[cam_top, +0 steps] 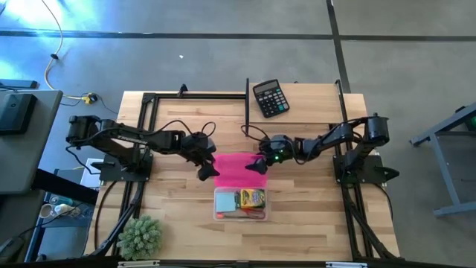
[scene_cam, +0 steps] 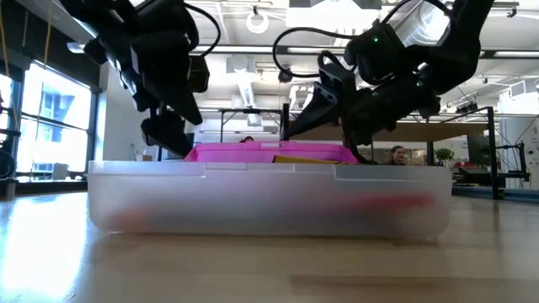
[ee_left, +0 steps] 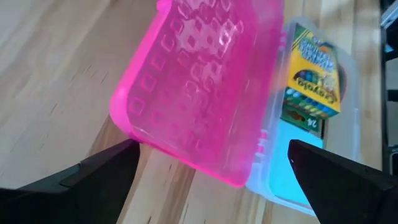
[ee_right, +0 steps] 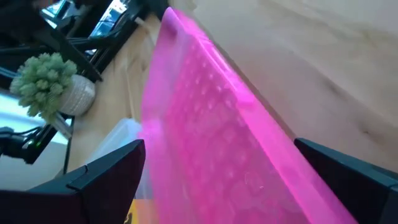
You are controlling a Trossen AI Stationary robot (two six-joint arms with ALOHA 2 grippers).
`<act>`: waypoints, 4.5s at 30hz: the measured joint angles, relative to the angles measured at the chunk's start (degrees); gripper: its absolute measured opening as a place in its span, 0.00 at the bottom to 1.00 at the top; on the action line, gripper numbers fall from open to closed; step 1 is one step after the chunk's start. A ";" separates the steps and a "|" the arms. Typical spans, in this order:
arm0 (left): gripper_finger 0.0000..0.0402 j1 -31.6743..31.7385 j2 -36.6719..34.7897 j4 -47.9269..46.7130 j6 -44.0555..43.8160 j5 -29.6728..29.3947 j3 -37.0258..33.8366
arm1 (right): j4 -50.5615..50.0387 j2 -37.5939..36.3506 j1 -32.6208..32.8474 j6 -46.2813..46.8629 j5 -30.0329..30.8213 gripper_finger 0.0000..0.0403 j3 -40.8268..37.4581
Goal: Pack school essentials
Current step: Close the supply box
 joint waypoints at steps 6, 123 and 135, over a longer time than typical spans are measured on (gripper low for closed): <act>1.00 0.00 -2.22 -0.08 0.01 0.42 0.00 | 1.25 -0.41 1.12 -1.11 -0.19 0.99 0.00; 1.00 -5.20 -18.54 -7.61 0.98 -10.04 0.00 | -26.78 5.77 26.11 -2.32 6.85 0.99 28.08; 1.00 -5.20 -18.54 -7.56 2.40 -10.18 0.00 | -28.08 9.96 23.95 -11.25 3.11 0.99 34.67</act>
